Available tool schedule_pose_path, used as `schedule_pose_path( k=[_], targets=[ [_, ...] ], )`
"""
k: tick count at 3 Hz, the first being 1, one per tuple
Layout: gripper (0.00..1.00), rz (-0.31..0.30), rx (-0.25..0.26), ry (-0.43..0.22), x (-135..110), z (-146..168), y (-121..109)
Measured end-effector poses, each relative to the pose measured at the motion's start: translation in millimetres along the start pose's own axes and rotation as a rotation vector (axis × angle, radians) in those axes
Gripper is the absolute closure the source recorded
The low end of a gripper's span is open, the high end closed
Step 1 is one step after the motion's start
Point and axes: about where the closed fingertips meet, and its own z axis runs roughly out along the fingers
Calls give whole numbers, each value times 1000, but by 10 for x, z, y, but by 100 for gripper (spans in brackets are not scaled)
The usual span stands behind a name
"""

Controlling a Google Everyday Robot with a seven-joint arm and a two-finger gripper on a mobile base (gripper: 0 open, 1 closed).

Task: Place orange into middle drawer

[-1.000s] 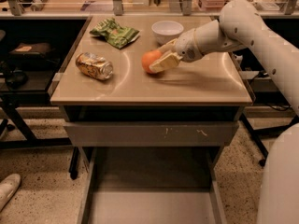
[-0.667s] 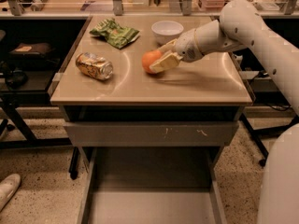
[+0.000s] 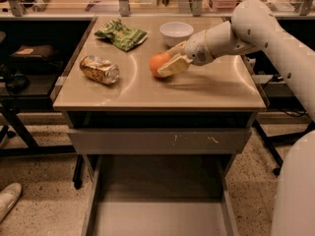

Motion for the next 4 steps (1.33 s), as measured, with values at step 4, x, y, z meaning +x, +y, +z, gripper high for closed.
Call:
schedule_pose_path(
  k=[4],
  targets=[
    [100,-256,106,-102,39,-1113,1277]
  ],
)
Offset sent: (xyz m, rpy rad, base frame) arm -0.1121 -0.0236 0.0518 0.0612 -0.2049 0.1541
